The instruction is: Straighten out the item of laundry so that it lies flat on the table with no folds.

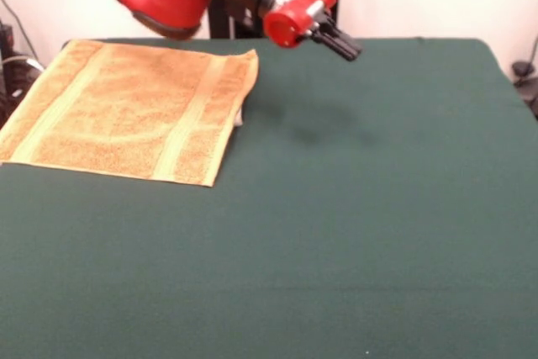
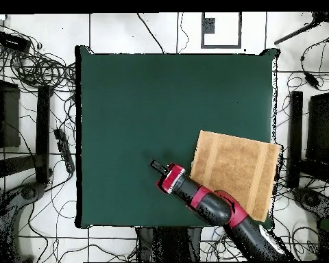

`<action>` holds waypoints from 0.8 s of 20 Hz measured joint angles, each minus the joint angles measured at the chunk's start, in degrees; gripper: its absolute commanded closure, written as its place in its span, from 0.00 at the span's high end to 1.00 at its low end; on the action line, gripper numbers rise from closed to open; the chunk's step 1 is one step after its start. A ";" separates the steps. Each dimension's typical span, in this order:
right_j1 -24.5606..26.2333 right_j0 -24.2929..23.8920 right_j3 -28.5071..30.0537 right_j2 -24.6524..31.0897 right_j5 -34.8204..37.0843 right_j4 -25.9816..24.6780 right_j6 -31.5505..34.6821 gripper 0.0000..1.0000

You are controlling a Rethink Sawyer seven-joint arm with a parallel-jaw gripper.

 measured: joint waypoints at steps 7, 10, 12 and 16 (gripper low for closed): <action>-14.93 6.33 3.57 -2.73 -8.39 3.51 0.60 0.00; -21.80 13.26 3.52 -7.79 -13.97 5.01 2.52 0.00; -27.99 22.23 3.26 -14.94 -18.62 7.04 4.94 0.00; -34.08 33.93 2.74 -24.87 -22.52 10.06 7.76 0.00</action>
